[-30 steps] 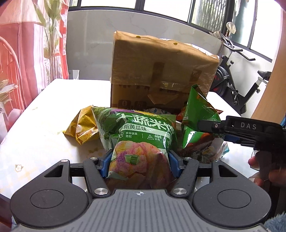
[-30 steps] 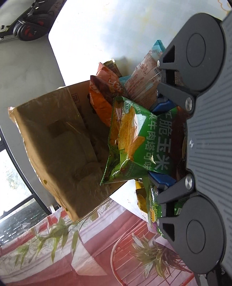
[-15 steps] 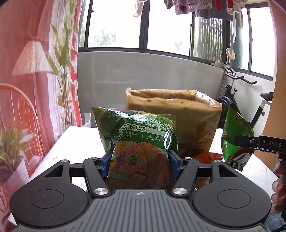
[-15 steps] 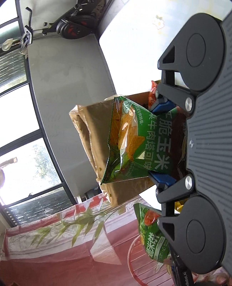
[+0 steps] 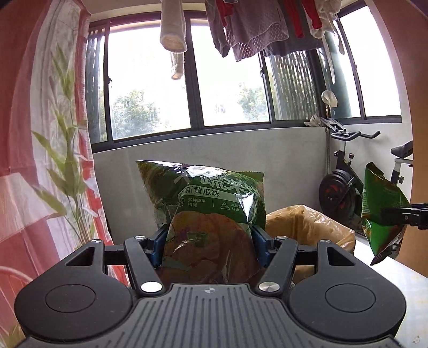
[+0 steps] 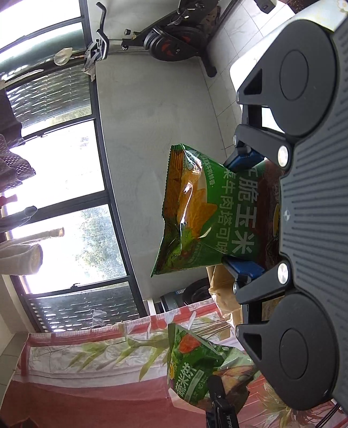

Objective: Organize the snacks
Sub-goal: 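Carry both green bags over the cardboard box and open both tools to drop them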

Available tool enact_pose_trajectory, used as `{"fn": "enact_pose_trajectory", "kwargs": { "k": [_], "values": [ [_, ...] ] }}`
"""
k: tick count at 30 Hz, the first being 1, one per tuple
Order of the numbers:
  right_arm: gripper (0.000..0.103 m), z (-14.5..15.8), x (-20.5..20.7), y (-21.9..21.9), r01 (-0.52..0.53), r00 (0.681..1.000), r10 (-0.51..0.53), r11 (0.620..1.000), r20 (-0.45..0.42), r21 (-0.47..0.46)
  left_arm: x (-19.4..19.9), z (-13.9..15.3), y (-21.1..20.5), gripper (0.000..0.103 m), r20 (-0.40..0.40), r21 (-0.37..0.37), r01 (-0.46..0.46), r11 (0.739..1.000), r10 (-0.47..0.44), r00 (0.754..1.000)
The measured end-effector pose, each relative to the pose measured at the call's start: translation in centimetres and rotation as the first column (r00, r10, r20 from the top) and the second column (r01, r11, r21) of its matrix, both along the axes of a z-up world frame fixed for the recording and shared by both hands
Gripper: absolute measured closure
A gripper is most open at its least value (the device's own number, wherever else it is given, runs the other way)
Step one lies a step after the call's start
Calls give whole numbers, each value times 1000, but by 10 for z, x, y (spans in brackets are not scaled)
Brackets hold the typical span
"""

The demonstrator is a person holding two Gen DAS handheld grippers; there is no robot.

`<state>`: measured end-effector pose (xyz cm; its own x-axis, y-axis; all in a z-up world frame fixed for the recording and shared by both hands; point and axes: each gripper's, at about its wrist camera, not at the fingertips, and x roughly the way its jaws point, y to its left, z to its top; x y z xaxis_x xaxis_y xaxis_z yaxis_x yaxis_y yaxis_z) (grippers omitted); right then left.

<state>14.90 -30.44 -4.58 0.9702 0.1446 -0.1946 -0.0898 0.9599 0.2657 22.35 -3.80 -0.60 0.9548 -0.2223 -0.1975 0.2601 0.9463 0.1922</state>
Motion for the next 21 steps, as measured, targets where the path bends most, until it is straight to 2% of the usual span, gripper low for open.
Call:
{"fn": "enact_pose_trajectory", "kwargs": {
  "k": [5,12,15,17,20,21],
  "values": [
    [35,18,39,9,-5,999,10,995,54,-102,55,6,-33,37,3,44,-35,998,35,999],
    [35,23,115,36,-37,994,51,989,92,-144,128,-7,-64,36,-52,85,-74,994,79,996],
    [35,15,143,51,-61,996,70,985,52,-162,144,-18,-60,36,-124,52,-57,997,63,990],
    [35,6,156,55,-81,996,84,987,14,-142,155,-26,-54,35,-165,42,-56,998,63,984],
    [33,-8,173,59,-86,995,79,989,-60,-118,160,-32,-46,21,-196,29,-56,998,61,979],
    [30,-11,177,60,-90,993,81,990,-87,-109,156,-33,-40,19,-190,26,-54,998,58,980]
  ]
}}
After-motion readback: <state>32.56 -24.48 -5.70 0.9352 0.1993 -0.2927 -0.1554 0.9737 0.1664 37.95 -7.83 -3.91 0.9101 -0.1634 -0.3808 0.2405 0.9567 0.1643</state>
